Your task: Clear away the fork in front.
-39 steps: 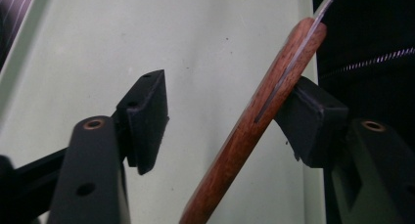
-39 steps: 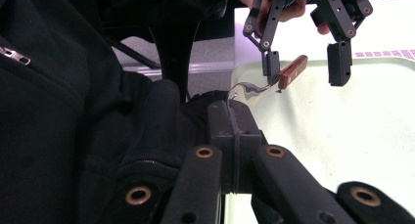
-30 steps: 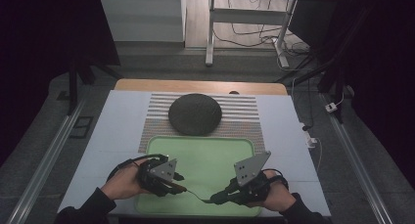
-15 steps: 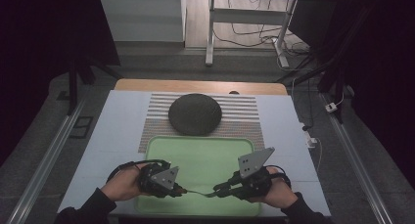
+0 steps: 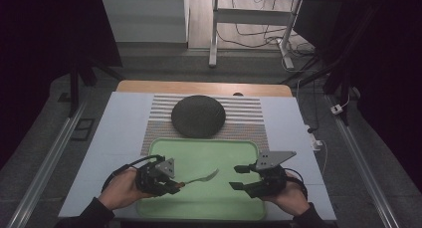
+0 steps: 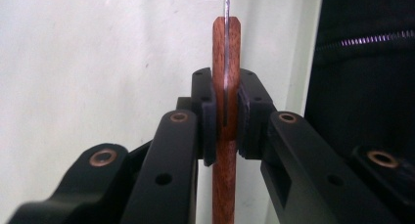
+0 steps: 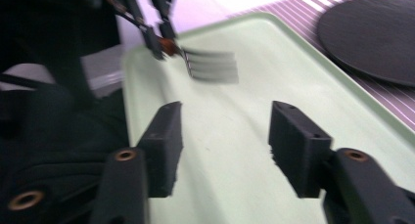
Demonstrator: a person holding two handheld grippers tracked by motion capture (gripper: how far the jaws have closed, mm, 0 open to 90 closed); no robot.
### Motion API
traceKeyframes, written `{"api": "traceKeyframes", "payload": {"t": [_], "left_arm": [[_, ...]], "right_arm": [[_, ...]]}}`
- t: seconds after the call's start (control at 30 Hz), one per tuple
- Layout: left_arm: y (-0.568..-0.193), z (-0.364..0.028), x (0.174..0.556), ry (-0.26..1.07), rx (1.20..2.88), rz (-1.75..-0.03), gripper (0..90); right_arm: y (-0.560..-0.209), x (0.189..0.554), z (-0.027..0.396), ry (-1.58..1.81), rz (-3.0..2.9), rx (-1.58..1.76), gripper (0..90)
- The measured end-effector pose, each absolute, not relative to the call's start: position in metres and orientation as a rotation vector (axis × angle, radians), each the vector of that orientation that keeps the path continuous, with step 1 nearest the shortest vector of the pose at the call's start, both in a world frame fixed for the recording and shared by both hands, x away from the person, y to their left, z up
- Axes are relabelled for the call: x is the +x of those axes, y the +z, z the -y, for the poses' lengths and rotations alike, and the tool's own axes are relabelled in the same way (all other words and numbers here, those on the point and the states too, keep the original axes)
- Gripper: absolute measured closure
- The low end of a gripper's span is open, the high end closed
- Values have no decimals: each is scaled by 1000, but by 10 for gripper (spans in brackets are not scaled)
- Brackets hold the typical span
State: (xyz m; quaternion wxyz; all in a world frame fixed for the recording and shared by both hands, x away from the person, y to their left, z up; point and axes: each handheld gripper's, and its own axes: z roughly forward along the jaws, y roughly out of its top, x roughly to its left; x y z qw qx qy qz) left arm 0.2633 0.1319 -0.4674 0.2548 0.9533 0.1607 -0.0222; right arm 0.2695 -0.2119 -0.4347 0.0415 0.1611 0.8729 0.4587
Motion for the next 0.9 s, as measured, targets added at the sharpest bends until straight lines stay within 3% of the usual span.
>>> {"api": "traceKeyframes", "payload": {"t": [0.27,0.9], "left_arm": [[-468,-136,260,-47,2582,-609,798],[-482,-146,259,-57,2488,-1028,799]], "right_arm": [[-438,262,228,1294,-2556,711,253],[-446,232,258,1151,-2407,890,82]]}}
